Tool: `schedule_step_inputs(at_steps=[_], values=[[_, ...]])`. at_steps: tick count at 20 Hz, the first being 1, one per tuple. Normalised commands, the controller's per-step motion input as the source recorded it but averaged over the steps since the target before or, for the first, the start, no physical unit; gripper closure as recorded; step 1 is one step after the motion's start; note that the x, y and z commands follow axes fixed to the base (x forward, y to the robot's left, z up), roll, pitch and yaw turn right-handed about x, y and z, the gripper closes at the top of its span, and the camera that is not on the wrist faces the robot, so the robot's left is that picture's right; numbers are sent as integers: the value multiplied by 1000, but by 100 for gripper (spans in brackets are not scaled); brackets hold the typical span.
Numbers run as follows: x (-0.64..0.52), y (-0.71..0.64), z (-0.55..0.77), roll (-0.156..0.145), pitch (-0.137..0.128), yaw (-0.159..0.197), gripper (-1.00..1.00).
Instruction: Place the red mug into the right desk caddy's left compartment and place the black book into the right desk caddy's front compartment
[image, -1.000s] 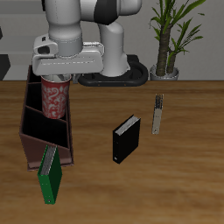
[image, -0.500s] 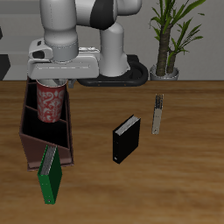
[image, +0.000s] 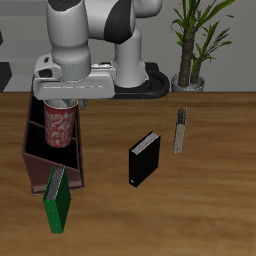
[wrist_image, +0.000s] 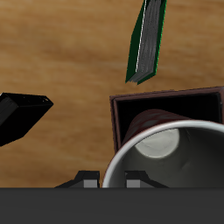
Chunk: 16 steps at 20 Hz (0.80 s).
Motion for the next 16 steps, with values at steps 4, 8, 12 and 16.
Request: schedule_step_inputs(at_steps=[4, 8, 12, 16], values=[[94, -90, -137, -6, 18, -25, 100], [93, 34, -243, 8, 26, -4, 100], [50, -2, -164, 3, 27, -17, 100], [19, -22, -66, -3, 8, -16, 100]])
